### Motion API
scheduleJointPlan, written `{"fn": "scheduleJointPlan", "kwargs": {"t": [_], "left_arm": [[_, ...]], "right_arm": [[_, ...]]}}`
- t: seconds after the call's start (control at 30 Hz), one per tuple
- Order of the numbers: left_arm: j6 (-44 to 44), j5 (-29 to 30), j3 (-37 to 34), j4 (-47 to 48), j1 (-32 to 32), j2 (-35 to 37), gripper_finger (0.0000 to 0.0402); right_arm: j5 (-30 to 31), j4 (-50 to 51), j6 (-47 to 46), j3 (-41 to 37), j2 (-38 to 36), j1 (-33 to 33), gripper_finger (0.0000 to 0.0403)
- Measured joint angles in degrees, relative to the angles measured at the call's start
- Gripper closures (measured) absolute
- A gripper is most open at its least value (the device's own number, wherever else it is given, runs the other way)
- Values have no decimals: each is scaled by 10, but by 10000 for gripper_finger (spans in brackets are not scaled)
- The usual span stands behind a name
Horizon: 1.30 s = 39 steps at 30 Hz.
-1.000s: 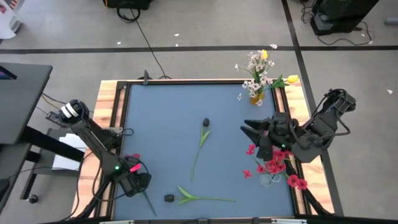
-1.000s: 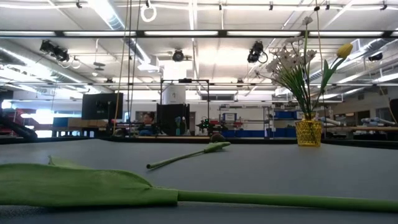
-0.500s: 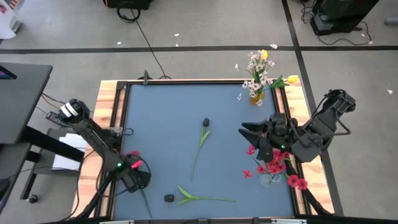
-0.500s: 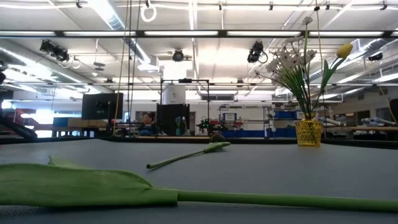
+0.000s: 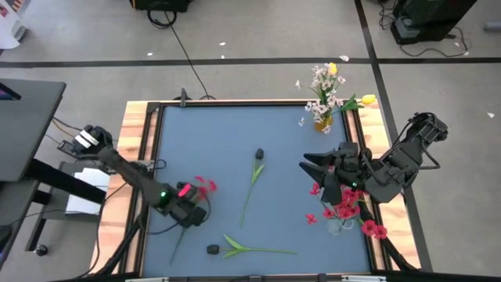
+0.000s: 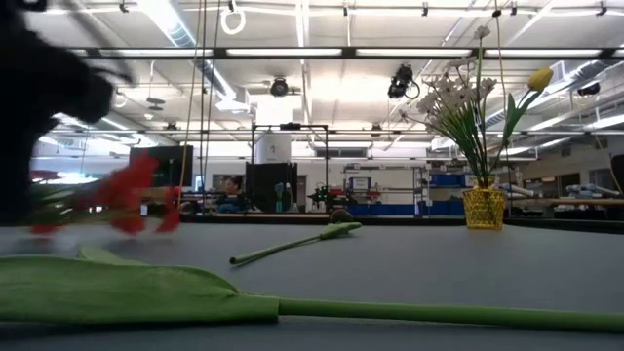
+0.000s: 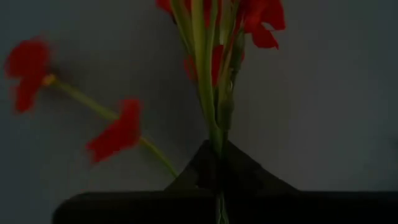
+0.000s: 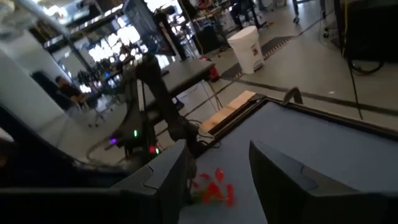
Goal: Sort flowers into vase by color
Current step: Put the red flowers into the transparent vase
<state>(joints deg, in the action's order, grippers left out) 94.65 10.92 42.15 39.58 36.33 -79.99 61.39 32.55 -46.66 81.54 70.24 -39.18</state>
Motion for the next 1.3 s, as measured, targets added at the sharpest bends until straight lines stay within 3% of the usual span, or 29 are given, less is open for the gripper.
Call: {"fn": "scheduleJointPlan", "kwargs": {"t": [0.23,0.43,0.57,0.7,0.83,1.0,1.13,1.3], "left_arm": [[-265,42,94,1,-101,23,387],[-510,71,235,-13,-186,26,387],[-654,73,303,-112,-232,26,387],[-765,38,335,-216,-262,26,387],[-833,-44,334,-326,-281,21,387],[-842,-131,334,-511,-309,-14,386],[-839,-170,333,-581,-320,-58,386],[-850,-200,334,-661,-321,-87,386]], "right_arm": [[-75,5,51,0,-1,-1,223],[-17,0,32,0,-19,0,239],[3,0,48,0,-29,-1,242],[-38,4,46,0,-27,-1,236],[-60,0,44,1,2,-1,220],[-56,-28,85,0,40,16,196],[-81,-72,132,0,65,36,179],[-74,-69,123,0,66,48,176]]}}
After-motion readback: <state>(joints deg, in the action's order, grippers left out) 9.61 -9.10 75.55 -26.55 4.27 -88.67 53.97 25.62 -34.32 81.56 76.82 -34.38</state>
